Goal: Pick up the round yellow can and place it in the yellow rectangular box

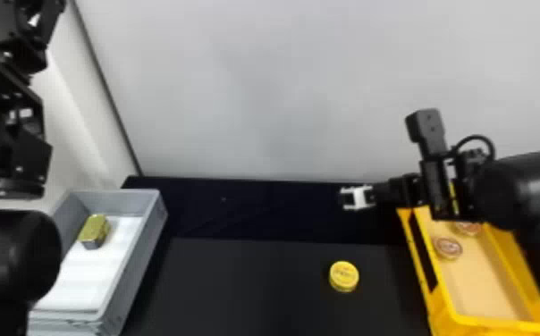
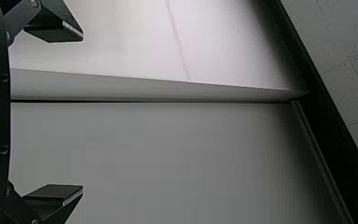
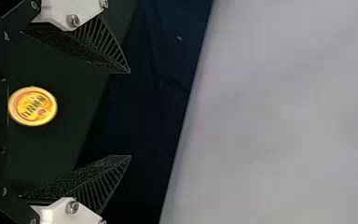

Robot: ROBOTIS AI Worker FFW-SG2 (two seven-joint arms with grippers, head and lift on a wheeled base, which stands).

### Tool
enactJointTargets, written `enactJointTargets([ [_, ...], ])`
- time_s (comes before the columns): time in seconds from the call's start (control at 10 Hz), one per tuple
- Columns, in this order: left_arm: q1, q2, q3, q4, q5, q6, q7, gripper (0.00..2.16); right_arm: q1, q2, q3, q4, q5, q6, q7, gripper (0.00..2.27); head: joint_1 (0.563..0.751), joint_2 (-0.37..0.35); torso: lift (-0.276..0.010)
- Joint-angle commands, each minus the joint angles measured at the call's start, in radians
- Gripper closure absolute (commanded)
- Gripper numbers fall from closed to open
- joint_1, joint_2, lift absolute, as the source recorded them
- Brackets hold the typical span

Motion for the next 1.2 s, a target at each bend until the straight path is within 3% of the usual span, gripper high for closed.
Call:
enactJointTargets([
  [0.0,0.002,0.002,0.0,0.007,0.006,-0.009,-0.001,0.13,0.019,0.049,0.044,0.087,0.29,-0.054,0.207,0.16,0.663,0.054,0.0],
  [0.1,0.004,0.004,0.002,0.007,0.007,-0.012,-0.002,0.13,0.042,0.1,0.033,0.145,0.482,-0.11,0.364,0.16,0.663,0.054,0.0],
  [0.2,0.004,0.005,0.003,0.007,0.009,-0.015,-0.002,0.13,0.067,0.146,0.012,0.2,0.645,-0.177,0.459,0.16,0.663,0.054,0.0],
  [0.7,-0.002,0.008,-0.001,0.01,0.012,-0.021,-0.005,0.13,0.07,0.17,-0.022,0.47,0.608,-0.372,0.45,0.11,0.663,0.054,0.0],
  [1.1,-0.007,0.004,-0.006,0.016,0.012,-0.033,-0.004,0.13,0.062,0.179,-0.014,0.596,0.594,-0.444,0.427,0.11,0.663,0.054,0.0],
])
